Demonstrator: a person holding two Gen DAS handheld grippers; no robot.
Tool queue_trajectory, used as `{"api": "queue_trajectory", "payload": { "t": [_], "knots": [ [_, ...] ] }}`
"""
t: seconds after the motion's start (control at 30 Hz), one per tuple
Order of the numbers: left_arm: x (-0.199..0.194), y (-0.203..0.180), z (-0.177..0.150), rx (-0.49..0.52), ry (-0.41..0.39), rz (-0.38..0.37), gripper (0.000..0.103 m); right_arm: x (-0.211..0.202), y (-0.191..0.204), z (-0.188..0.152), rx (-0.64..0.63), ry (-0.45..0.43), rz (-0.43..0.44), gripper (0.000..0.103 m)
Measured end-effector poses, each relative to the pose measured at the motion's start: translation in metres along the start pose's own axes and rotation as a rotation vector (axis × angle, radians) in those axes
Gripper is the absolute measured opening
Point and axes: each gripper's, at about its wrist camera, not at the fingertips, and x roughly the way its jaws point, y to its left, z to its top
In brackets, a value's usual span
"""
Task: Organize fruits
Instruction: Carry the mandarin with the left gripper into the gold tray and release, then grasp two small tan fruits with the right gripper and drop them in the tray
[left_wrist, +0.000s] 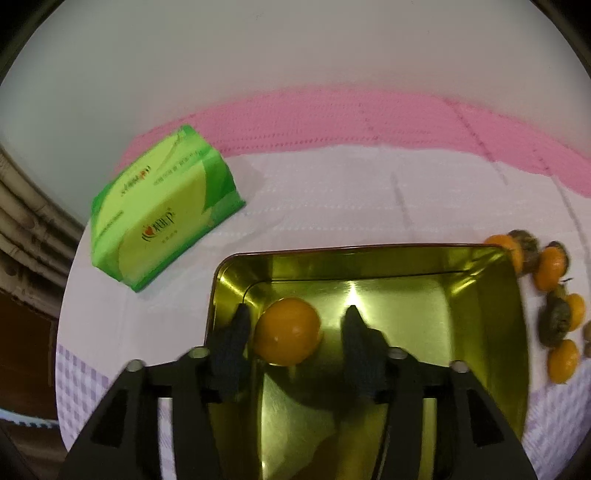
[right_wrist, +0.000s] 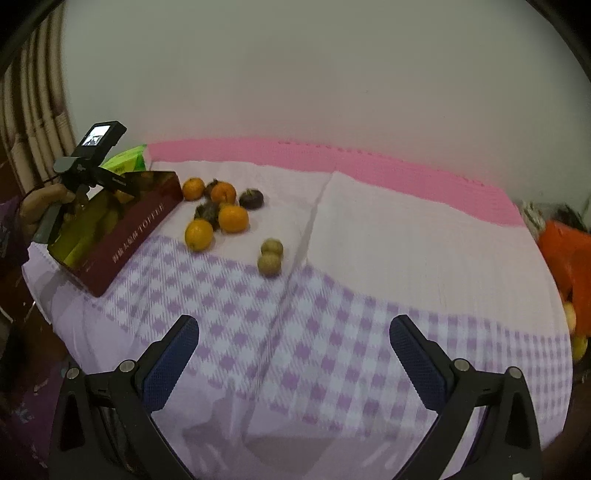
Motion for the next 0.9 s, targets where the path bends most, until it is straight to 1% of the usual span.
{"api": "queue_trajectory", "payload": {
  "t": [0.03, 0.07, 0.13, 0.17, 0.2, 0.23, 0.27, 0.3, 0.37, 0.47, 0.53, 0.57, 0.6, 0.7, 0.73, 0.77, 0.83, 0.9],
  "knots": [
    [-0.006, 0.000, -0.001, -0.006, -0.015, -0.009, 0.065, 0.003, 0.001, 0.003, -0.014, -0.005, 0.005, 0.103],
    [-0.019, 0.000, -0.005, -0.020, -0.042, -0.035, 0.066, 0.008, 0.003, 0.006, -0.031, -0.007, 0.014, 0.103],
    [-0.036, -0.002, -0.011, -0.039, -0.071, -0.074, 0.071, 0.022, 0.008, 0.014, -0.074, -0.006, 0.046, 0.102],
    [-0.048, -0.002, -0.018, -0.055, -0.084, -0.090, 0.072, 0.031, 0.011, 0.018, -0.098, 0.002, 0.062, 0.098],
    [-0.057, -0.004, -0.024, -0.073, -0.094, -0.105, 0.077, 0.040, 0.013, 0.022, -0.114, 0.013, 0.075, 0.092],
    [-0.069, -0.002, -0.034, -0.094, -0.107, -0.124, 0.084, 0.049, 0.015, 0.027, -0.119, 0.024, 0.092, 0.089],
    [-0.083, -0.003, -0.046, -0.119, -0.122, -0.143, 0.087, 0.055, 0.015, 0.029, -0.116, 0.032, 0.105, 0.080],
    [-0.092, -0.004, -0.055, -0.130, -0.130, -0.146, 0.091, 0.064, 0.016, 0.033, -0.105, 0.045, 0.124, 0.072],
    [-0.110, -0.008, -0.071, -0.146, -0.142, -0.147, 0.092, 0.083, 0.016, 0.043, -0.080, 0.074, 0.162, 0.064],
    [-0.130, -0.011, -0.089, -0.165, -0.150, -0.162, 0.092, 0.103, 0.020, 0.053, -0.090, 0.108, 0.170, 0.061],
    [-0.138, -0.008, -0.100, -0.198, -0.141, -0.157, 0.092, 0.115, 0.024, 0.056, -0.111, 0.142, 0.155, 0.055],
    [-0.142, -0.006, -0.105, -0.225, -0.134, -0.156, 0.092, 0.121, 0.024, 0.056, -0.115, 0.162, 0.159, 0.050],
    [-0.144, -0.003, -0.110, -0.242, -0.132, -0.156, 0.092, 0.128, 0.024, 0.057, -0.111, 0.185, 0.176, 0.043],
    [-0.152, -0.001, -0.126, -0.302, -0.125, -0.127, 0.092, 0.149, 0.022, 0.055, -0.101, 0.263, 0.167, 0.032],
    [-0.154, -0.001, -0.131, -0.314, -0.119, -0.116, 0.092, 0.150, 0.020, 0.054, -0.092, 0.261, 0.171, 0.030],
    [-0.156, -0.002, -0.136, -0.320, -0.113, -0.100, 0.092, 0.150, 0.020, 0.054, -0.091, 0.269, 0.177, 0.024],
    [-0.157, -0.003, -0.142, -0.319, -0.112, -0.069, 0.094, 0.150, 0.020, 0.054, -0.095, 0.281, 0.158, 0.024],
    [-0.159, -0.003, -0.147, -0.320, -0.101, -0.032, 0.096, 0.145, 0.017, 0.056, -0.063, 0.277, 0.160, 0.023]
  ]
}}
